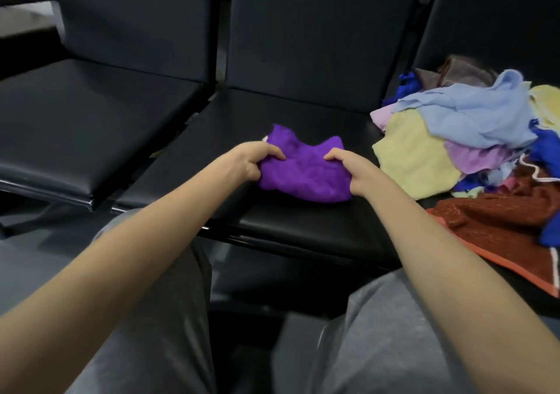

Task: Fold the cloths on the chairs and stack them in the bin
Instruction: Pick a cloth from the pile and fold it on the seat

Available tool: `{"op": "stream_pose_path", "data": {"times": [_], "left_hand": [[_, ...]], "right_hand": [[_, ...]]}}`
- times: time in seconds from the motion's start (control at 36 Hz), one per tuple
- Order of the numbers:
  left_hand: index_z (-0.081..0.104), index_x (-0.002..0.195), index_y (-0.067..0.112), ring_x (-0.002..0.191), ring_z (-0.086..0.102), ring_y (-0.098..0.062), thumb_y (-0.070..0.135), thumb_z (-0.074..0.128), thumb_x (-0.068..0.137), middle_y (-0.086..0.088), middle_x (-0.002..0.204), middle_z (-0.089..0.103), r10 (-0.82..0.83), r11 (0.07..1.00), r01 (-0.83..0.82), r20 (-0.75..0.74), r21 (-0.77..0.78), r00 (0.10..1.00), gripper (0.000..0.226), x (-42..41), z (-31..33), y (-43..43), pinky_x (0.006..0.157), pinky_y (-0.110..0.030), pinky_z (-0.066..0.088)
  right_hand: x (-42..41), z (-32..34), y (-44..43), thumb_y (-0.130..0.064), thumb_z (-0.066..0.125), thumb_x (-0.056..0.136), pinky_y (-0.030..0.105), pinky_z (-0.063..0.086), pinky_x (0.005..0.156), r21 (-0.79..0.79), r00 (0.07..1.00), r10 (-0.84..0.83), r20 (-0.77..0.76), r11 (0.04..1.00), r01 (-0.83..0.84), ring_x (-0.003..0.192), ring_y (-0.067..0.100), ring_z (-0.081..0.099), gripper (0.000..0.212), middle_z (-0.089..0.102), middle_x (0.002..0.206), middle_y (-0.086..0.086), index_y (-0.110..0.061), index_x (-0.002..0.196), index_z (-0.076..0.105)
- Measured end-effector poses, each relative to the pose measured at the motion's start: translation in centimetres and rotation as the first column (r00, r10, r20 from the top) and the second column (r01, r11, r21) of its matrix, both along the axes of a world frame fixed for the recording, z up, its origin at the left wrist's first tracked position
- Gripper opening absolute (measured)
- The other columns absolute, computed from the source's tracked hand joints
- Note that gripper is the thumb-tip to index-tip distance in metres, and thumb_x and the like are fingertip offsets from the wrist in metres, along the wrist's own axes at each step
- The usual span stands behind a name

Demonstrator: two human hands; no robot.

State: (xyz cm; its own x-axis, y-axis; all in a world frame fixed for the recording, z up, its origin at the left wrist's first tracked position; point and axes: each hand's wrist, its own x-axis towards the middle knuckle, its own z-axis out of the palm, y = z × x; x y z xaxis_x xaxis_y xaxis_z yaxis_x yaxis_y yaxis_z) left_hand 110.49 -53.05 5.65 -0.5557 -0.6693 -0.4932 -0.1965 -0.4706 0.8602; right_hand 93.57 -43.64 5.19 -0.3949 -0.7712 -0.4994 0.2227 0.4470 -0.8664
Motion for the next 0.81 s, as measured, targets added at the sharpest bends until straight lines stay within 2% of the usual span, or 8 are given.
{"op": "stream_pose_path", "data": {"times": [0.06,0.14,0.19,0.36,0.53,0.58,0.69,0.81], "left_hand": [[0.059,0.082,0.007,0.048,0.067,-0.019,0.000,0.042,0.094,-0.009,0.057,0.068,-0.049,0.994,0.055,-0.075,0.092,0.996,0.022,-0.1,0.0,0.8,0.071,-0.035,0.056],[0.059,0.079,0.004,0.047,0.066,-0.021,0.013,0.046,0.097,-0.011,0.057,0.067,0.014,0.972,0.026,-0.171,0.231,0.985,0.024,-0.9,0.2,1.8,0.043,-0.032,0.054],[0.059,0.081,0.004,0.046,0.066,-0.022,0.016,0.047,0.098,-0.012,0.057,0.067,0.033,0.962,0.020,-0.189,0.271,0.981,0.024,-1.9,0.5,2.5,0.039,-0.034,0.052],[0.059,0.087,0.002,0.050,0.067,-0.023,0.005,0.046,0.096,-0.014,0.063,0.068,-0.073,0.967,0.130,-0.254,0.220,0.965,0.016,-5.9,2.2,5.8,0.062,-0.039,0.055],[0.055,0.088,0.004,0.057,0.066,-0.021,-0.004,0.042,0.092,-0.011,0.079,0.062,-0.222,0.947,0.284,-0.332,0.152,0.917,0.016,-11.7,4.5,11.4,0.052,-0.030,0.056],[0.054,0.088,0.007,0.061,0.064,-0.020,-0.003,0.043,0.092,-0.009,0.080,0.060,-0.305,0.924,0.360,-0.315,0.131,0.899,0.015,-13.6,4.7,14.1,0.050,-0.029,0.056],[0.055,0.083,0.012,0.057,0.061,-0.017,0.001,0.045,0.091,-0.006,0.073,0.060,-0.509,0.835,0.540,-0.226,0.106,0.831,0.017,-17.4,4.0,20.1,0.047,-0.031,0.054],[0.053,0.083,0.010,0.042,0.061,-0.015,-0.008,0.039,0.089,-0.005,0.056,0.064,-0.614,0.763,0.634,-0.165,0.125,0.772,0.023,-20.1,2.1,26.6,0.041,-0.028,0.052]], "right_hand": [[-0.9,0.3,1.2,-0.011,0.056,0.084,0.030,0.053,0.077,-0.052,0.998,-0.037,0.049,0.998,0.040,0.070,0.019,0.068,0.008,0.072,0.072,0.004,-0.012,0.085,0.064],[-2.5,0.8,3.3,-0.005,0.052,0.084,0.028,0.055,0.069,-0.064,0.999,-0.032,0.040,0.997,0.035,0.061,0.017,0.069,0.012,0.072,0.067,0.003,-0.012,0.085,0.062],[-3.6,1.2,4.7,-0.003,0.050,0.084,0.026,0.056,0.065,-0.074,1.000,-0.014,0.017,0.997,0.015,0.060,0.016,0.069,0.017,0.071,0.068,0.002,-0.015,0.089,0.060],[-6.6,2.9,10.3,-0.002,0.052,0.086,0.032,0.057,0.065,-0.210,0.999,-0.044,0.004,0.977,0.044,0.063,0.017,0.070,0.024,0.072,0.074,0.001,-0.022,0.096,0.061],[-10.2,4.0,18.6,-0.020,0.056,0.091,0.032,0.059,0.061,-0.247,0.976,-0.190,0.108,0.946,0.212,0.069,0.017,0.072,0.013,0.075,0.080,0.006,-0.014,0.099,0.065],[-11.2,3.8,22.0,-0.022,0.068,0.080,0.031,0.059,0.059,-0.247,0.962,-0.240,0.131,0.932,0.267,0.071,0.017,0.072,0.022,0.075,0.081,0.007,-0.013,0.100,0.065],[-13.5,2.5,29.8,-0.025,0.098,0.019,0.032,0.058,0.059,-0.285,0.952,-0.268,0.148,0.910,0.301,0.075,0.018,0.073,0.077,0.075,0.088,0.007,-0.017,0.092,0.074],[-14.4,0.4,37.5,-0.024,0.099,0.015,0.032,0.059,0.061,-0.241,0.916,-0.364,0.169,0.886,0.397,0.079,0.018,0.072,0.096,0.074,0.093,0.006,-0.019,0.106,0.067]]}}
